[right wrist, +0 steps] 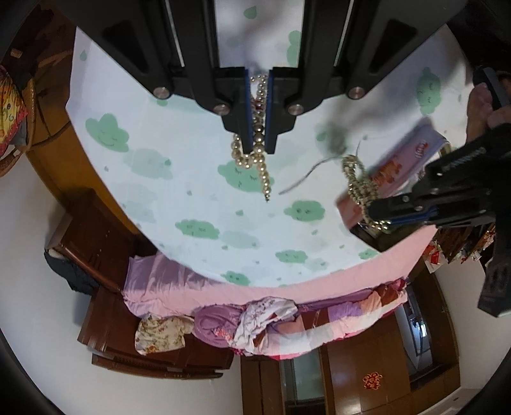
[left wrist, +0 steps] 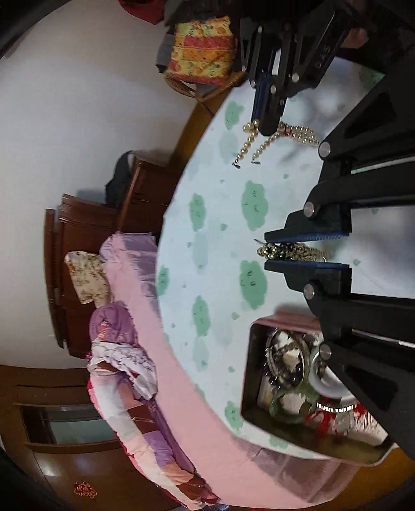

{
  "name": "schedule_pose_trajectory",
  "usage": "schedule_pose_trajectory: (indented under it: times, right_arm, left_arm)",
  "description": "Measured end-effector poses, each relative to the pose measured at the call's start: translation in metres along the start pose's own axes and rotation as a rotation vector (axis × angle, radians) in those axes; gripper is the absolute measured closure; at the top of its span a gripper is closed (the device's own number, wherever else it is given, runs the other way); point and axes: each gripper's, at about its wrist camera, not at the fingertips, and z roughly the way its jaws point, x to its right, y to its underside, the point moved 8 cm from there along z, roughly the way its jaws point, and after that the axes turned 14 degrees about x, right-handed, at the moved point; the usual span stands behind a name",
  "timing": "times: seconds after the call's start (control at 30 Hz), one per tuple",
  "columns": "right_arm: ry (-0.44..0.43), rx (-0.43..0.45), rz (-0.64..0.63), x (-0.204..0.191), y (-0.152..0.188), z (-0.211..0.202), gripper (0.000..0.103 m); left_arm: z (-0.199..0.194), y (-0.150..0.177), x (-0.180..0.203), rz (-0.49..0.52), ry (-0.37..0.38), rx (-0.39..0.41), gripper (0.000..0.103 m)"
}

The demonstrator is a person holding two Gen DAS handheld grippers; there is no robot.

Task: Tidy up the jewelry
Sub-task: 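Grasp the pearl necklace with the right tool while the left tool grasps the gold beaded cluster, then carry the pearl necklace and gold beaded cluster over the tin with both tools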

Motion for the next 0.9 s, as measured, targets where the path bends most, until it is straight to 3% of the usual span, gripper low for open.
schedule_pose_trajectory:
  times: [0.37,0.9]
  right_arm:
    - [-0.043,0.058,-0.029,-0.024,-0.036,-0.002,0.095]
    - [-0.135,0.132,-0.114,-0.084,-0.088,0.003,0.095]
  left_arm:
    - [-0.056,-0.044,-0.037,-0.031,-0.05,0.125,0.094]
    - [-0.114,-0.072,-0.114,-0.083,-0.19,0.236,0.094]
